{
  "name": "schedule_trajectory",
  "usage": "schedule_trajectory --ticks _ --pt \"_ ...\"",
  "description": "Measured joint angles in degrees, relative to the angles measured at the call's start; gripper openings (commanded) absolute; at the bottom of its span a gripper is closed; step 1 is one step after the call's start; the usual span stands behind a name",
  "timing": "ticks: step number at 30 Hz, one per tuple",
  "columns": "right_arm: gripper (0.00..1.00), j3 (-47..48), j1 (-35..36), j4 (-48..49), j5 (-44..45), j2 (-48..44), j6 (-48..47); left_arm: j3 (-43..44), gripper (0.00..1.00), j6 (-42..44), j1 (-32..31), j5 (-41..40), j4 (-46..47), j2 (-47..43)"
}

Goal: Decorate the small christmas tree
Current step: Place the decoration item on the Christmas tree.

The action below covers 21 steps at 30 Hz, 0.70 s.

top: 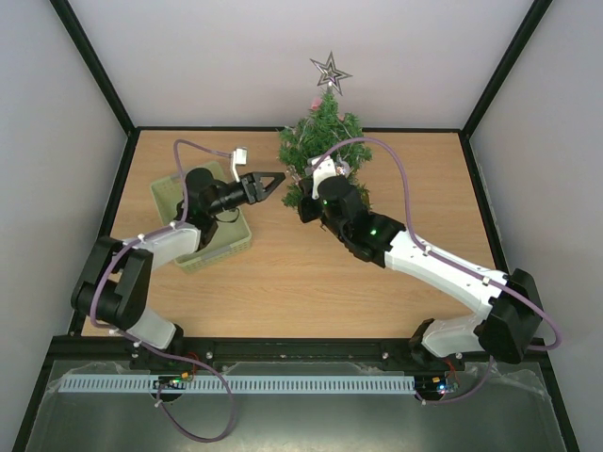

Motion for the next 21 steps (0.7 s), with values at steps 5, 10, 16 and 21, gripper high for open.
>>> schedule_trajectory --ticks 5,10,16,21 --pt "0.02 0.0 -0.31 0.0 -0.9 0.0 0.39 0.07 0.54 -4.61 -0.07 0.9 6.19 4.09" --pt "0.02 -0.22 -0.44 0.09 -1.44 0.07 0.92 0.61 0.54 -8.83 -0.17 1.33 11.61 7.63" --pt "0.02 -0.26 -0.72 0.09 -1.79 0.22 1.05 0.63 0.48 -13.4 -0.17 1.79 16.76 10.64" --pt "0.02 -0.31 -1.03 0.09 -2.12 0.22 1.25 0.63 0.45 -15.3 -0.39 1.88 19.19 12.02"
